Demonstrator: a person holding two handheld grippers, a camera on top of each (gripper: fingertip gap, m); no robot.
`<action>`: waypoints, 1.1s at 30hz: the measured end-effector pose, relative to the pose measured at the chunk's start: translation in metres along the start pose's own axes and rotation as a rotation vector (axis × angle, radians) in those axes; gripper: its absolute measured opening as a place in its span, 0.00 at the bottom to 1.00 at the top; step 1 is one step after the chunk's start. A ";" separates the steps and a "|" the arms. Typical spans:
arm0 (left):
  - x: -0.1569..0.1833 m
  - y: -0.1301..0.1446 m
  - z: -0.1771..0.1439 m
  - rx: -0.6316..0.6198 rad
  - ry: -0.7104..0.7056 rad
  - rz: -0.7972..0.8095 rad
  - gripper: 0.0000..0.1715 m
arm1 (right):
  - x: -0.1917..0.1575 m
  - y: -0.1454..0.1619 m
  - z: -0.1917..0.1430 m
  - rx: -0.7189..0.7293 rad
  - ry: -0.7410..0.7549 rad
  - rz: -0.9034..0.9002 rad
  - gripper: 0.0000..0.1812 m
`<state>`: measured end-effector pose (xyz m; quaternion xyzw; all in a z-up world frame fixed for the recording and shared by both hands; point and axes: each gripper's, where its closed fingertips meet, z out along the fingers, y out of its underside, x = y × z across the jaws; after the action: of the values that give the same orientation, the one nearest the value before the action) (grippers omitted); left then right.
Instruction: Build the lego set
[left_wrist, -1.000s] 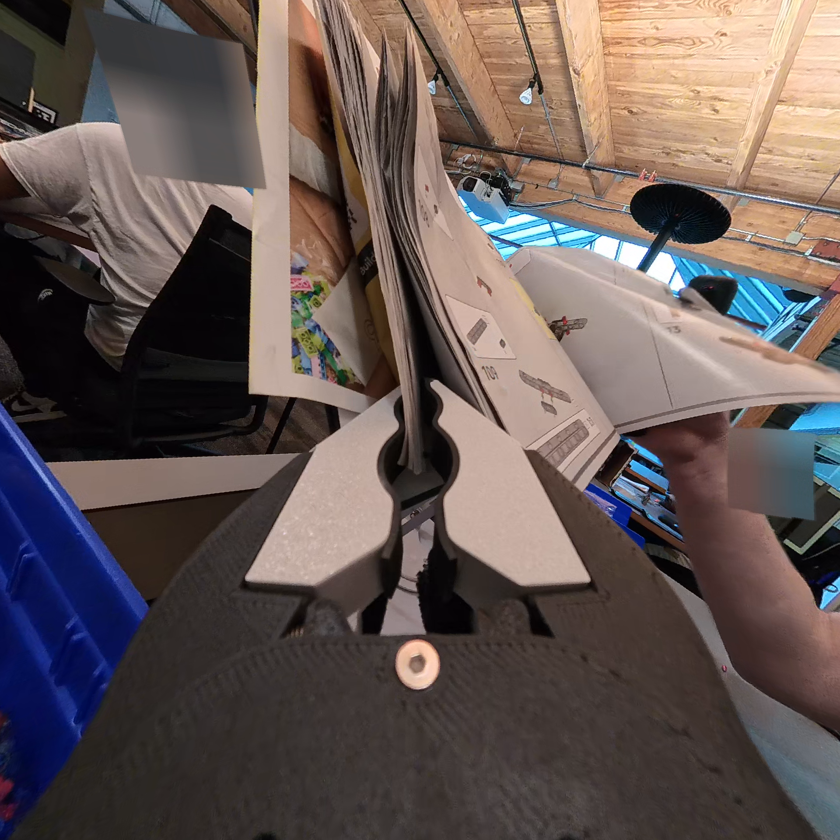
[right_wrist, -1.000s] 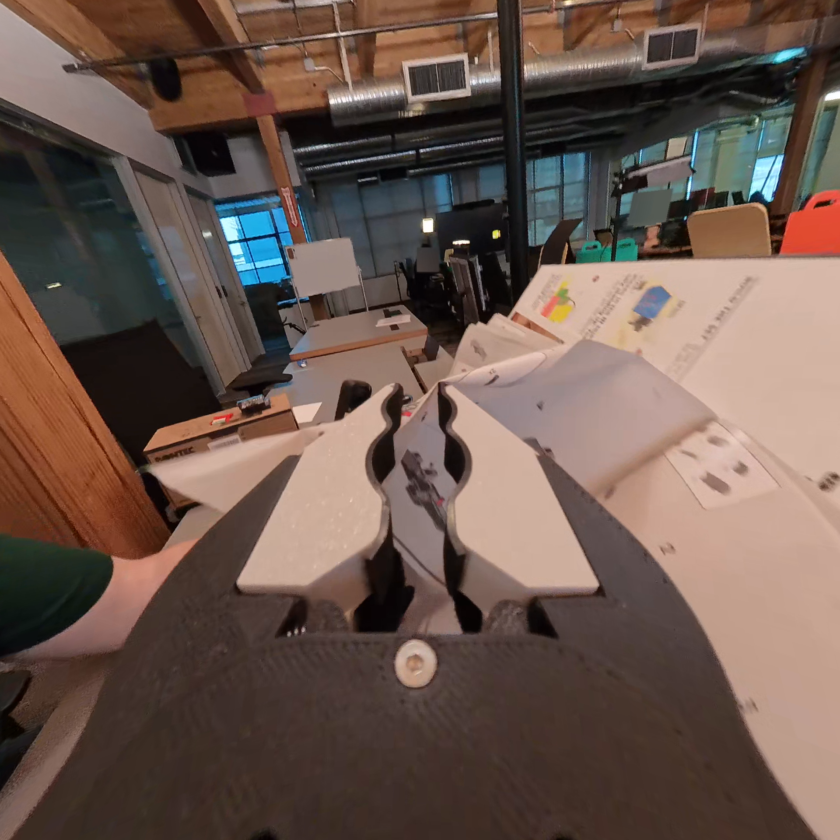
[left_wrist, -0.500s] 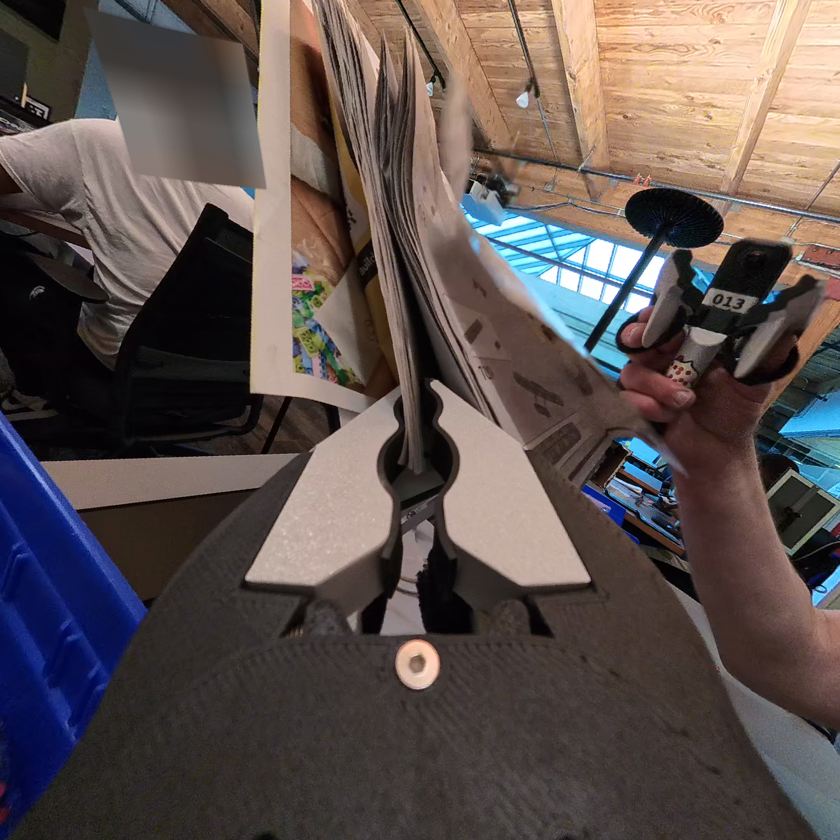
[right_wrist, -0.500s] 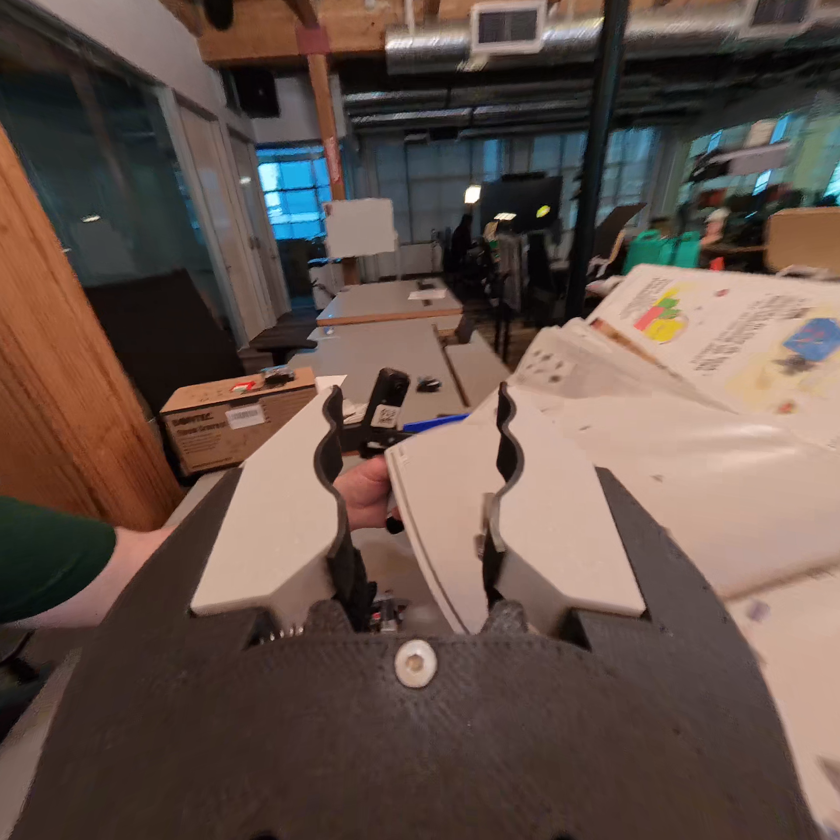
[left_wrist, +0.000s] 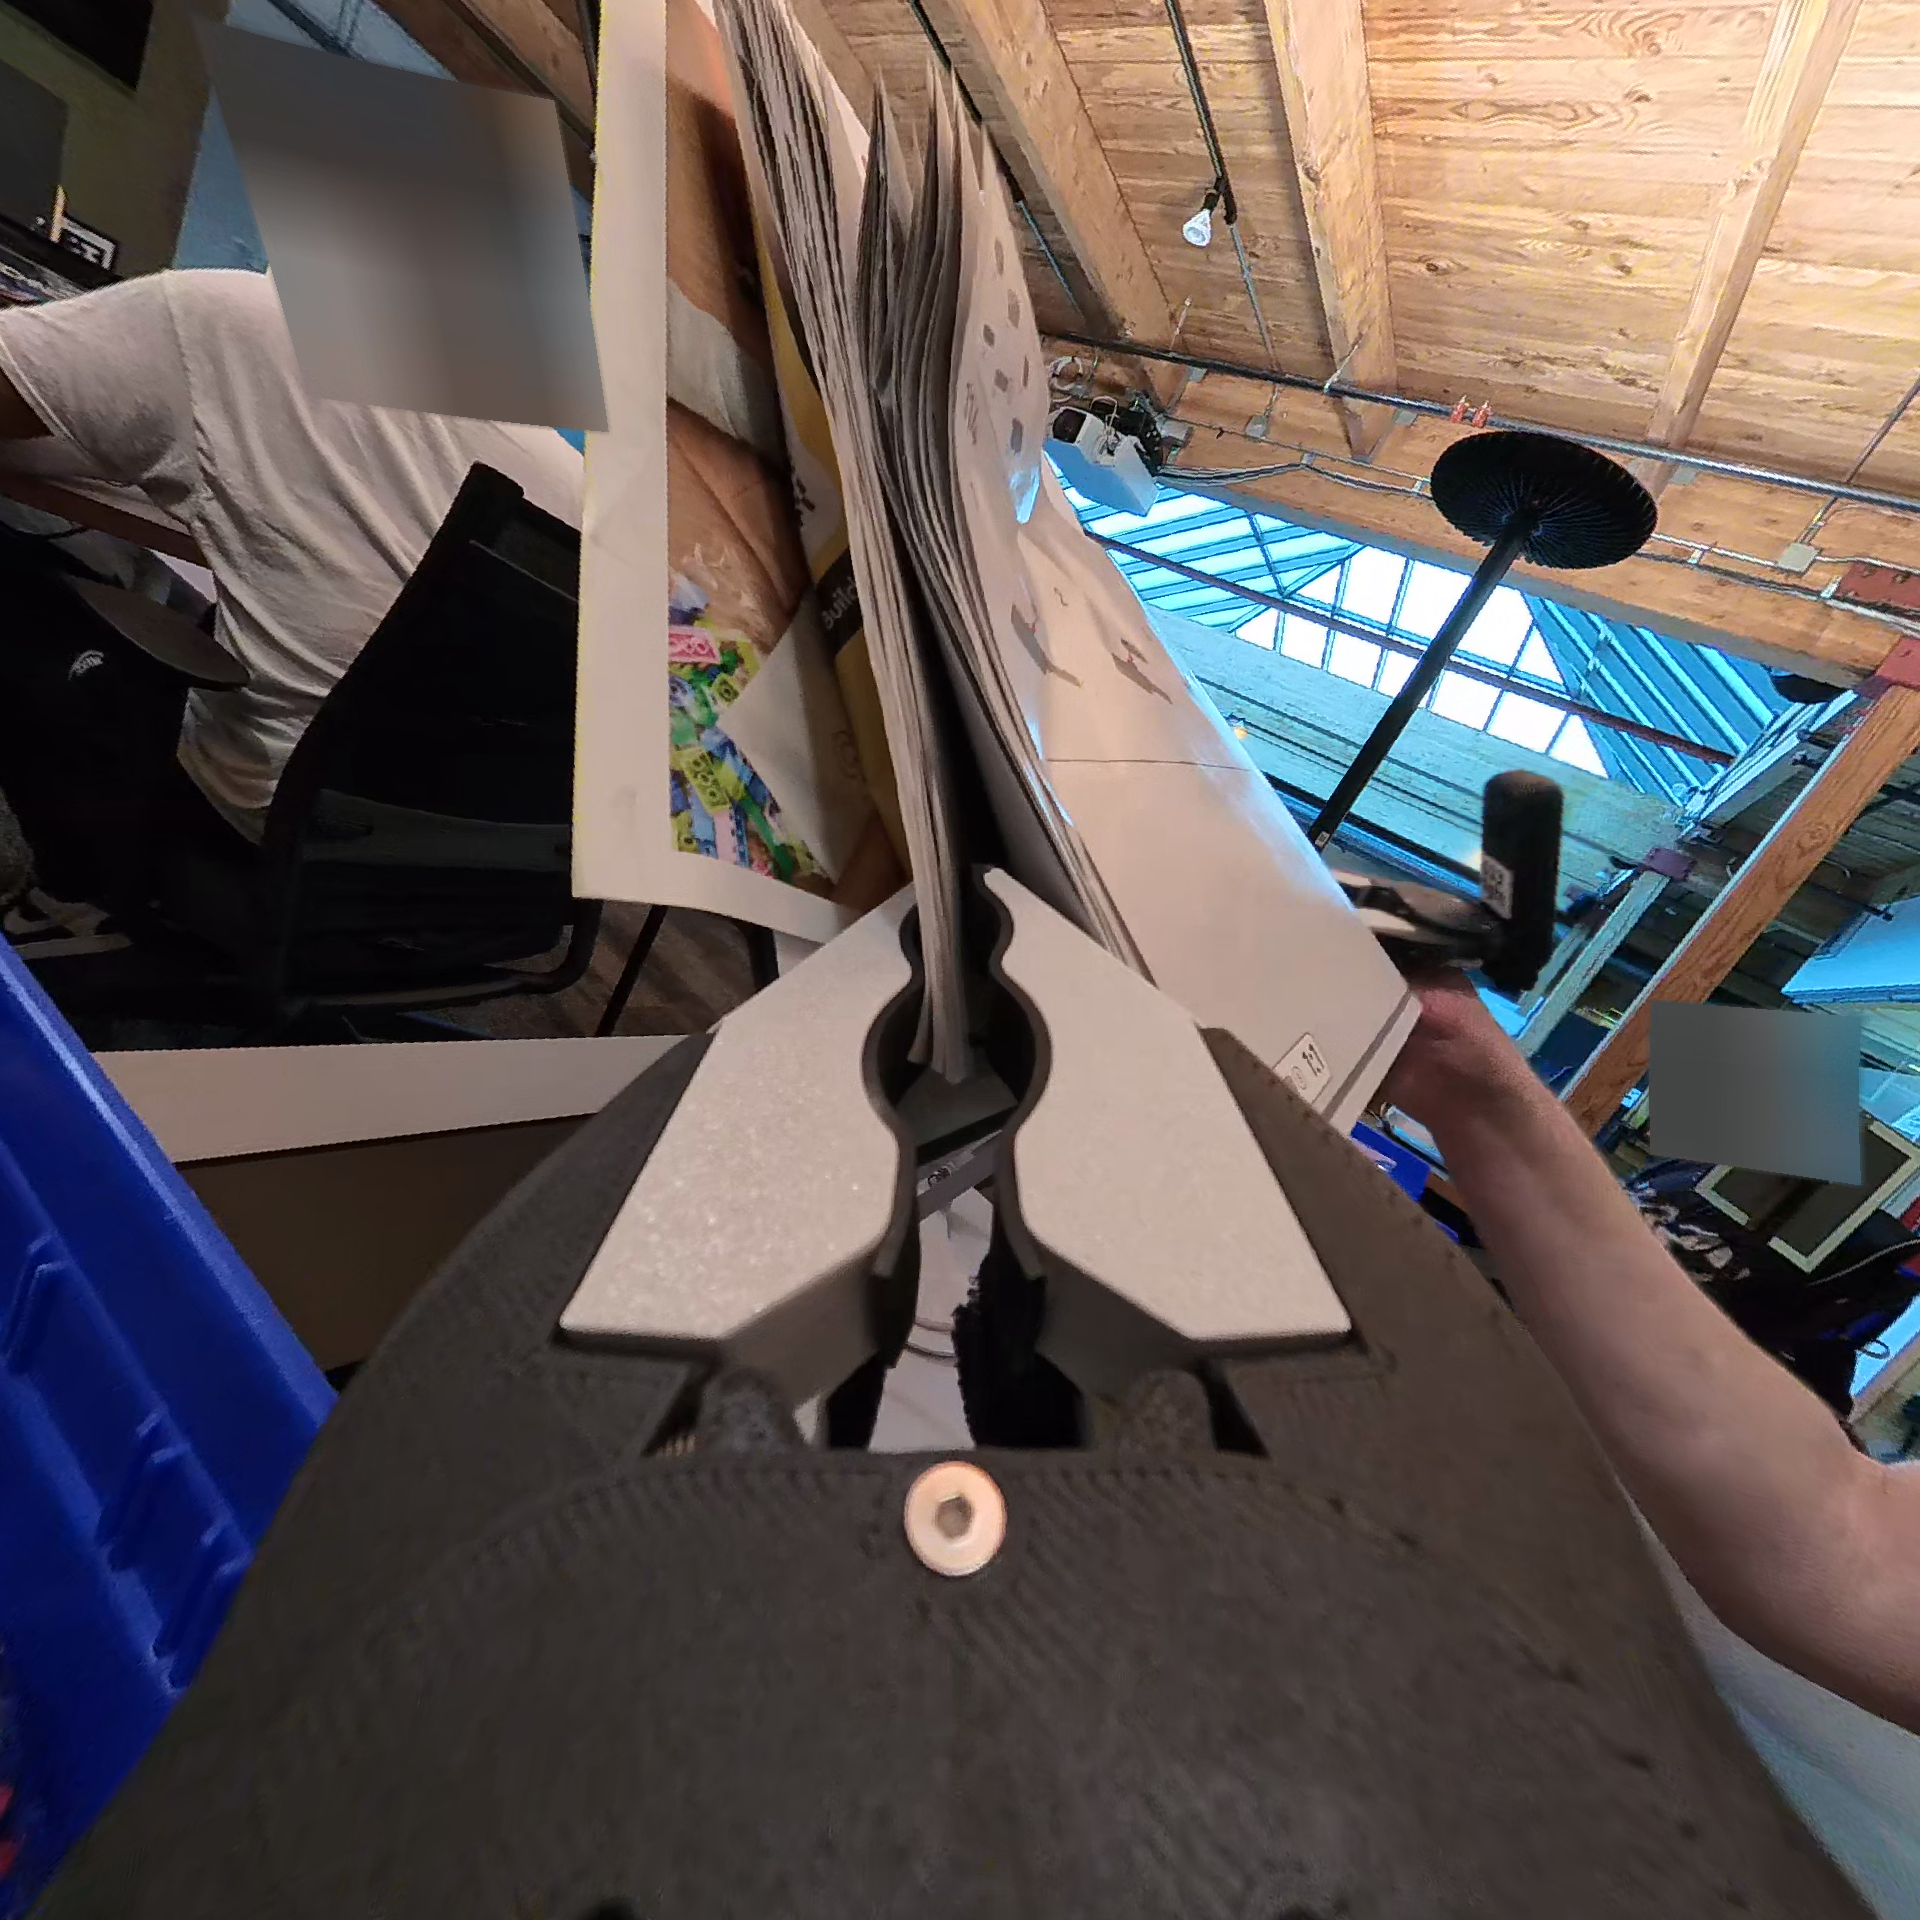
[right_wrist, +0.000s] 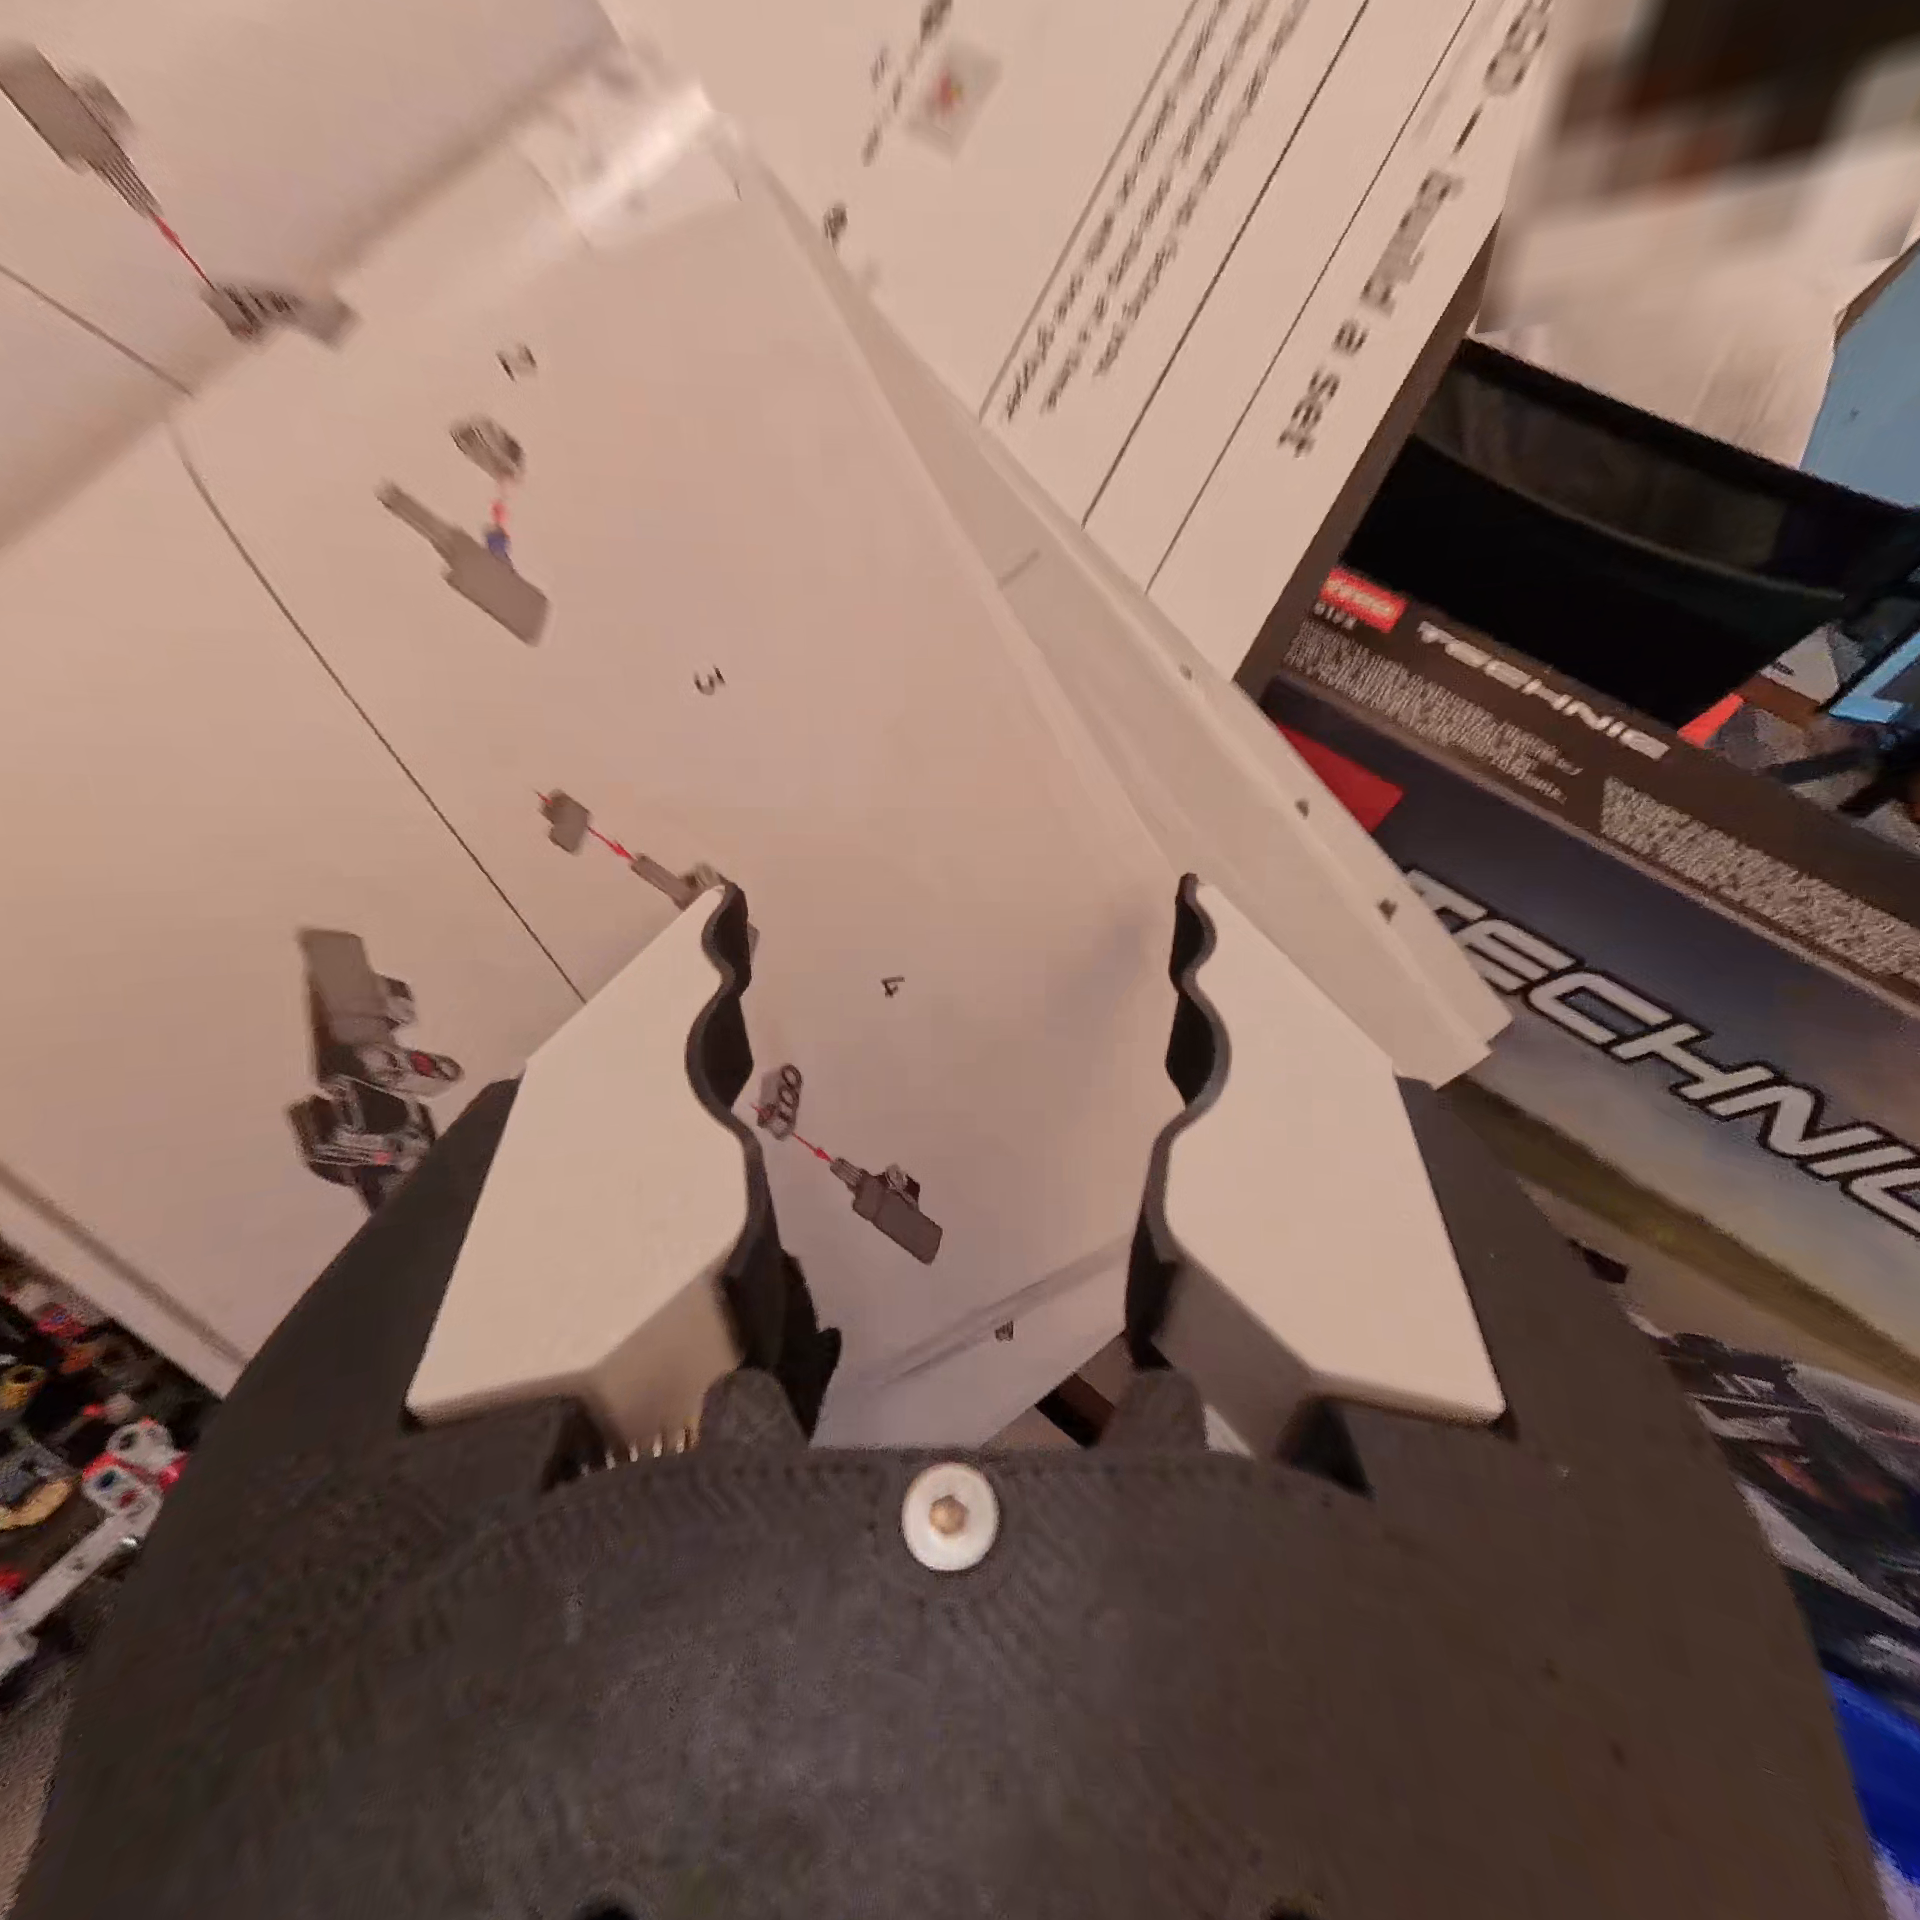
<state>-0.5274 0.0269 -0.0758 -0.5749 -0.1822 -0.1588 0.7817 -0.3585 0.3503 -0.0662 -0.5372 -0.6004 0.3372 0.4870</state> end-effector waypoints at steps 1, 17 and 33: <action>0.000 0.000 0.000 -0.001 -0.001 0.002 0.00 | 0.000 0.007 0.004 -0.020 0.010 -0.014 0.43; 0.000 0.001 0.000 -0.006 -0.006 0.009 0.00 | -0.018 0.009 0.010 -0.009 0.063 -0.162 0.18; 0.000 0.001 0.000 -0.008 -0.001 0.007 0.00 | -0.072 -0.062 -0.027 0.198 -0.271 -0.014 0.00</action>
<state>-0.5275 0.0273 -0.0766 -0.5789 -0.1799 -0.1566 0.7797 -0.3567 0.2645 -0.0165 -0.4320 -0.6281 0.4607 0.4545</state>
